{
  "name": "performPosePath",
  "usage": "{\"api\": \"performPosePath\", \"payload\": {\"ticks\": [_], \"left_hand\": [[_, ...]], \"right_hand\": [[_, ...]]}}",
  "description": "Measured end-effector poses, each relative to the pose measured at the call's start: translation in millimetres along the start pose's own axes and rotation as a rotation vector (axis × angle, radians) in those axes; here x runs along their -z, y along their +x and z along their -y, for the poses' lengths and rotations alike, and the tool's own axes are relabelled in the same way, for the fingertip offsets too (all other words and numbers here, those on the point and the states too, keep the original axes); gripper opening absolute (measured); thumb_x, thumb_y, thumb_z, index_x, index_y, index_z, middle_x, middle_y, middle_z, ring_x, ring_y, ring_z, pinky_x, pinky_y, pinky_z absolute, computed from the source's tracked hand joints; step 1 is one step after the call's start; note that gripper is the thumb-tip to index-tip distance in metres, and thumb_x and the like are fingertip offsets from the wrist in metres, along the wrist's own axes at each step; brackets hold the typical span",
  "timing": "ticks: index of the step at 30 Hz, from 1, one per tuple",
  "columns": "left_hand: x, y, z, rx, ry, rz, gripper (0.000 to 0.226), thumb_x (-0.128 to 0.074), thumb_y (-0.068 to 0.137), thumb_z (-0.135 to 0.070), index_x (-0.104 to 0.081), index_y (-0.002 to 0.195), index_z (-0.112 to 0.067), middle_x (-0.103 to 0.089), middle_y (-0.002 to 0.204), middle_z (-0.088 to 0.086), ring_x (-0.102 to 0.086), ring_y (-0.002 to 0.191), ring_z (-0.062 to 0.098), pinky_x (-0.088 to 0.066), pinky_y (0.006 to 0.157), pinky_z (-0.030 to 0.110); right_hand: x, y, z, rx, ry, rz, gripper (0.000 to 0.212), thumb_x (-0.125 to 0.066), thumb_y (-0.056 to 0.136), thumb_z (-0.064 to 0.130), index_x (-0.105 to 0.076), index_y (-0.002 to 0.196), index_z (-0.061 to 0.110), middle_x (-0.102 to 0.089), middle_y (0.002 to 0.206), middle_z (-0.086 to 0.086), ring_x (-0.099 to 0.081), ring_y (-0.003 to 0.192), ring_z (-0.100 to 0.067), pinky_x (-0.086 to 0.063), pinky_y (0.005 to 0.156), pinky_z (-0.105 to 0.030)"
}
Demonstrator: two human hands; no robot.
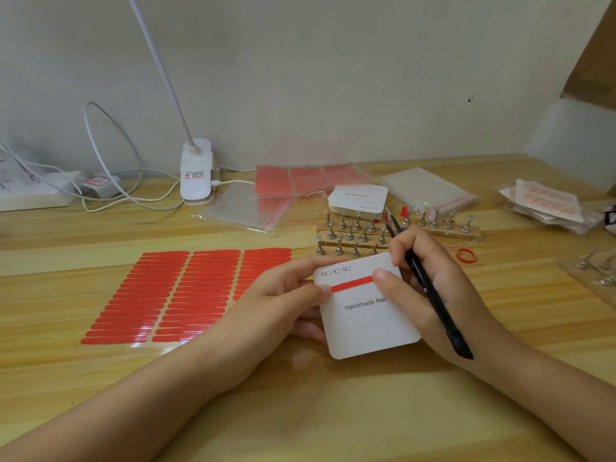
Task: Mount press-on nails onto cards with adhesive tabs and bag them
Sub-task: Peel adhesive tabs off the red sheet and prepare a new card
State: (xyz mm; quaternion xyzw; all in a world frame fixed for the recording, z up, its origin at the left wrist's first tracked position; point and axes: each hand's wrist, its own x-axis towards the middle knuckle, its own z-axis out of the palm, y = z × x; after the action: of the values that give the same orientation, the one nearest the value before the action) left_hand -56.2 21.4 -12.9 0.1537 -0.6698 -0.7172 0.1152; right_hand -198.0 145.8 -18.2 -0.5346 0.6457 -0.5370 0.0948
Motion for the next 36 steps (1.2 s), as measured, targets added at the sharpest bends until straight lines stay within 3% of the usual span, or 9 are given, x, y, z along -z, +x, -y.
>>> {"api": "performPosePath", "payload": {"ticks": [3,9,11,15,18,21,26,32,36], "left_hand": [[0,0,-1,-0.005,-0.015,0.004,0.027,-0.052,0.088,-0.011,-0.064,0.109,-0.023,-0.073,0.094,0.003,-0.069,0.077,0.014,-0.053,0.057,0.021],[1,1,-2,0.027,-0.013,-0.048,0.03,-0.044,0.092,-0.006,-0.064,0.106,-0.021,-0.073,0.096,0.003,-0.069,0.083,0.016,-0.055,0.061,0.024],[0,1,-2,0.008,0.003,-0.07,0.021,-0.055,0.087,-0.016,-0.065,0.105,-0.022,-0.073,0.093,0.004,-0.07,0.082,0.018,-0.057,0.061,0.027],[-4,2,1,-0.045,0.127,-0.138,0.039,-0.07,0.063,-0.039,-0.066,0.099,-0.024,-0.074,0.087,0.002,-0.071,0.082,0.019,-0.057,0.067,0.04],[-5,1,2,-0.059,0.145,-0.158,0.031,-0.07,0.065,-0.036,-0.068,0.093,-0.024,-0.074,0.085,0.0,-0.071,0.082,0.015,-0.057,0.064,0.028],[-4,2,2,-0.042,0.126,-0.155,0.02,-0.067,0.077,-0.024,-0.068,0.097,-0.023,-0.074,0.088,0.003,-0.071,0.082,0.019,-0.058,0.066,0.034],[-2,0,-3,-0.013,0.027,-0.057,0.027,-0.053,0.089,-0.005,-0.063,0.111,-0.016,-0.072,0.098,0.005,-0.069,0.088,0.017,-0.055,0.057,0.024],[5,0,-6,0.03,-0.136,0.032,0.037,-0.056,0.082,-0.013,-0.055,0.118,-0.023,-0.07,0.107,0.007,-0.068,0.093,0.02,-0.057,0.066,0.031],[7,2,-6,0.031,-0.132,0.051,0.035,-0.06,0.082,-0.016,-0.06,0.117,-0.017,-0.069,0.109,0.008,-0.067,0.089,0.022,-0.057,0.065,0.029]], "right_hand": [[1,0,-2,0.013,0.073,0.028,0.014,-0.049,0.082,0.016,-0.042,0.078,0.027,-0.04,0.065,0.006,-0.038,0.053,-0.001,-0.031,0.048,-0.008],[-1,0,-4,0.02,0.099,0.04,0.014,-0.042,0.08,0.01,-0.042,0.077,0.024,-0.043,0.069,0.01,-0.04,0.058,0.003,-0.033,0.053,-0.006],[-2,0,-2,0.03,0.094,0.046,0.013,-0.043,0.08,0.01,-0.043,0.078,0.023,-0.043,0.069,0.009,-0.04,0.058,0.003,-0.033,0.054,-0.006],[-4,-2,0,0.031,0.019,0.057,0.011,-0.052,0.08,0.022,-0.041,0.078,0.025,-0.041,0.063,0.007,-0.038,0.052,-0.001,-0.031,0.05,-0.009],[-5,-2,0,0.022,-0.048,0.045,0.018,-0.058,0.077,0.027,-0.04,0.077,0.026,-0.039,0.06,0.006,-0.036,0.05,-0.002,-0.03,0.047,-0.01],[-4,-1,-1,0.016,-0.009,0.061,0.018,-0.057,0.078,0.024,-0.04,0.078,0.028,-0.037,0.061,0.001,-0.037,0.051,-0.004,-0.031,0.048,-0.01],[0,0,-5,0.0,0.102,0.1,0.017,-0.05,0.082,0.02,-0.041,0.078,0.034,-0.036,0.063,0.004,-0.035,0.054,-0.006,-0.031,0.049,-0.014],[0,2,-7,-0.001,0.179,0.049,0.01,-0.04,0.083,0.012,-0.041,0.082,0.022,-0.04,0.067,0.008,-0.037,0.058,0.001,-0.032,0.053,-0.008],[1,2,-6,-0.013,0.19,-0.024,0.01,-0.039,0.083,0.013,-0.041,0.081,0.023,-0.043,0.064,0.013,-0.038,0.055,0.003,-0.032,0.051,-0.007]]}}
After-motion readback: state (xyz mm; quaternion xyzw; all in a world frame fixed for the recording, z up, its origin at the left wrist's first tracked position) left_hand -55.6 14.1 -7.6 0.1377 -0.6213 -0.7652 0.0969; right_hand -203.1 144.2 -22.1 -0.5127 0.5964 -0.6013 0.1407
